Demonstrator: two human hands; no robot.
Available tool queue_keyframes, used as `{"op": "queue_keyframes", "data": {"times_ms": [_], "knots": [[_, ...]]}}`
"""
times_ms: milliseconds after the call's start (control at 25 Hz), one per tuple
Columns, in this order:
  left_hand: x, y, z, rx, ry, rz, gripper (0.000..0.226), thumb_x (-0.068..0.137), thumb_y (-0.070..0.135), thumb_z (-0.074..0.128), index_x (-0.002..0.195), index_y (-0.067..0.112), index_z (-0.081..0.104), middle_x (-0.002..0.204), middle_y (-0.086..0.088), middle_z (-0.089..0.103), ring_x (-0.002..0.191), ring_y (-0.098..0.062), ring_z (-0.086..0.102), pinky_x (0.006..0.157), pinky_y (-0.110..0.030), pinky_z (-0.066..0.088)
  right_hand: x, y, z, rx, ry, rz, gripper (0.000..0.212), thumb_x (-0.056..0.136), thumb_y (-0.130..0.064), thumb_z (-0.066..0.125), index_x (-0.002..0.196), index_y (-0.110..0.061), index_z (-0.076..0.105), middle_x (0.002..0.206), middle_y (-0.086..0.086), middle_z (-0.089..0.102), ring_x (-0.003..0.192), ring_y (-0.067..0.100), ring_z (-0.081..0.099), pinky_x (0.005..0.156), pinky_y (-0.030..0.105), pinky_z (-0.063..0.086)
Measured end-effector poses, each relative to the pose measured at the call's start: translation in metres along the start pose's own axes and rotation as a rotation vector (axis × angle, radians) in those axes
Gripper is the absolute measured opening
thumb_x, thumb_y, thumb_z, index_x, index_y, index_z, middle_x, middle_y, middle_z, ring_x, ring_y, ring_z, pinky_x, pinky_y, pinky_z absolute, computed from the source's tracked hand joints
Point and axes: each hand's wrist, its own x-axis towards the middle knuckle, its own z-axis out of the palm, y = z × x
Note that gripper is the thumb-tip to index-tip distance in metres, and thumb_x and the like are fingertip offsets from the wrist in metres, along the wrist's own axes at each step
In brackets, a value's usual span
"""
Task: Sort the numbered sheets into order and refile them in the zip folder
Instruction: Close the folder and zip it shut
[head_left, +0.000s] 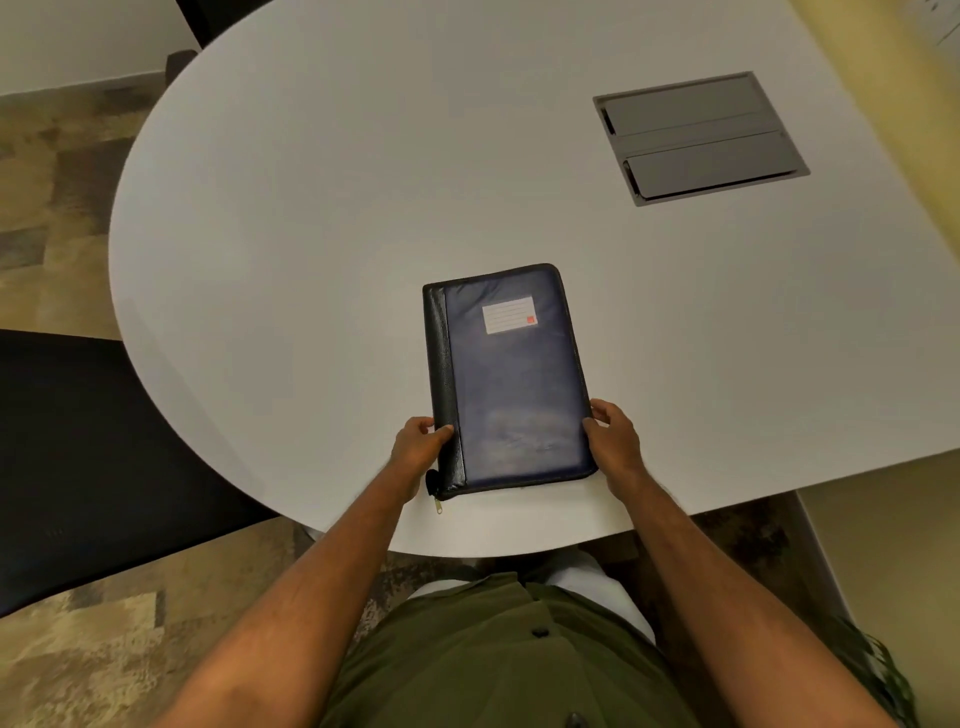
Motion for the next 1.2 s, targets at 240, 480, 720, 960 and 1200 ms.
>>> {"op": "queue_keyframes", "data": {"times_ms": [240,480,720,960,1200], "knots": [[0.011,-0.010,0.004,-0.116,-0.062,-0.108,0.030,0.102,0.026,0.062,0.126,0.010,0.054,0.114,-0.009,0.064,0.101,-0.025,0.062,0.076,-0.032,0.050,0.006,0.021,0.011,-0.107,-0.027,0.125,0.046,0.100,-0.004,0.053,0.146,-0.003,0.049,0.139,0.011,0.056,0.112,0.027,0.058,0.094,0.032,0.050],[0.015,0.005,0.001,-0.222,-0.083,-0.117,0.020,0.105,0.020,0.055,0.124,0.015,0.057,0.110,-0.006,0.064,0.097,-0.021,0.060,0.083,-0.034,0.047,0.022,0.012,0.018,0.032,-0.033,0.208,0.046,0.096,-0.001,0.055,0.141,-0.006,0.054,0.130,0.011,0.063,0.104,0.025,0.060,0.094,0.039,0.055],[0.047,0.036,-0.010,-0.266,-0.063,-0.058,0.015,0.106,0.019,0.053,0.121,0.017,0.055,0.118,-0.008,0.063,0.102,-0.022,0.060,0.085,-0.033,0.047,0.060,-0.025,0.032,0.035,-0.046,0.097,0.044,0.093,0.001,0.054,0.137,-0.004,0.056,0.126,0.009,0.064,0.104,0.024,0.060,0.090,0.032,0.049],[0.085,0.059,-0.029,-0.257,-0.025,0.037,0.016,0.106,0.017,0.050,0.118,0.020,0.061,0.119,-0.004,0.065,0.113,-0.024,0.060,0.102,-0.036,0.048,0.092,-0.045,0.043,0.053,-0.114,0.016,0.042,0.099,0.001,0.050,0.140,-0.007,0.055,0.128,0.005,0.063,0.108,0.022,0.061,0.091,0.029,0.050],[0.088,0.039,-0.042,0.126,0.023,0.180,0.032,0.103,0.012,0.053,0.134,0.012,0.062,0.114,-0.004,0.069,0.101,-0.024,0.065,0.084,-0.036,0.056,0.077,-0.040,0.054,0.111,0.171,0.124,0.053,0.096,-0.002,0.053,0.148,-0.010,0.047,0.148,0.007,0.047,0.125,0.023,0.053,0.105,0.030,0.045]]}}
